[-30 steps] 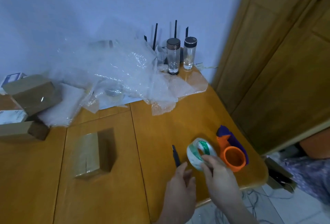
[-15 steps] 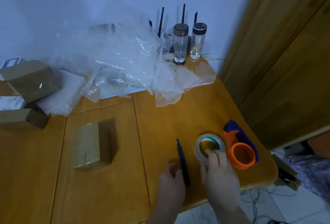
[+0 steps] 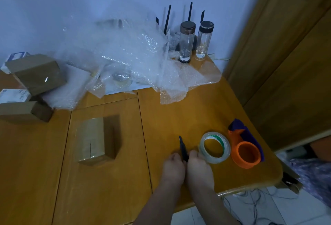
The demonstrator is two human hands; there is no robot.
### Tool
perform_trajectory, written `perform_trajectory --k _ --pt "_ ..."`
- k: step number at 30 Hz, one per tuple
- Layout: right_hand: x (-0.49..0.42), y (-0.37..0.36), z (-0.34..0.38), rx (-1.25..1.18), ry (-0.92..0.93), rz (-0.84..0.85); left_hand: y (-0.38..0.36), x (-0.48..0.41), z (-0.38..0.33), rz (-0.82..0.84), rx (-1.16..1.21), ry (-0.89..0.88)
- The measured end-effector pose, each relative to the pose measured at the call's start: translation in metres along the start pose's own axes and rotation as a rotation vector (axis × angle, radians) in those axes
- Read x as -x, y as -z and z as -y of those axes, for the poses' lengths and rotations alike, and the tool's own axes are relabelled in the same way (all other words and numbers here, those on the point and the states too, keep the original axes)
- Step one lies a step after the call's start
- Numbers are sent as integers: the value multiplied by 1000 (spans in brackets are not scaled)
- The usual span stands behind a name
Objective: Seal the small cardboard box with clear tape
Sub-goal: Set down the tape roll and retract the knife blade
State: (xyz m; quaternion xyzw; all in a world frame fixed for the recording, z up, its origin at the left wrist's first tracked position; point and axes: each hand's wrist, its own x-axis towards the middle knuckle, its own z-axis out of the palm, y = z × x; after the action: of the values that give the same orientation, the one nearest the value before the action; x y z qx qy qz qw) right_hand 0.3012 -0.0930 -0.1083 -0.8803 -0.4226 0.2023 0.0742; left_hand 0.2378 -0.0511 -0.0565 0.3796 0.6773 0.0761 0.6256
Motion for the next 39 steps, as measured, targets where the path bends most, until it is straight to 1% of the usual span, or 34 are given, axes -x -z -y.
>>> perform_trajectory --k 3,5,8,12,16,18,20,23,26,28,33,39 --pt "4 2 4 -1 8 -23 2 3 -1 51 25 22" --pt "7 6 9 -51 1 -46 5 9 -3 59 59 10" --pt "12 17 17 -176 -4 -90 14 21 -9 48 143 -29" --pt "22 46 34 -452 11 -119 32 46 -25 18 246 -97" --pt "38 88 62 -784 -32 -32 56 78 -45 -30 405 -191" --pt "50 111 77 -903 -14 -1 71 97 -58 -28 490 -231" --pt "63 136 94 -1003 33 7 87 117 -71 -12 535 -304" --pt "81 168 113 -1183 144 73 107 141 -85 11 548 -394" --pt "93 191 129 -1321 250 139 121 157 -99 49 614 -423" --pt "96 200 139 -1386 278 162 128 165 -107 73 669 -430" --pt "98 210 154 -1438 335 96 137 183 -120 93 749 -457" --pt "99 214 155 -1515 331 93 137 189 -125 154 785 -455"
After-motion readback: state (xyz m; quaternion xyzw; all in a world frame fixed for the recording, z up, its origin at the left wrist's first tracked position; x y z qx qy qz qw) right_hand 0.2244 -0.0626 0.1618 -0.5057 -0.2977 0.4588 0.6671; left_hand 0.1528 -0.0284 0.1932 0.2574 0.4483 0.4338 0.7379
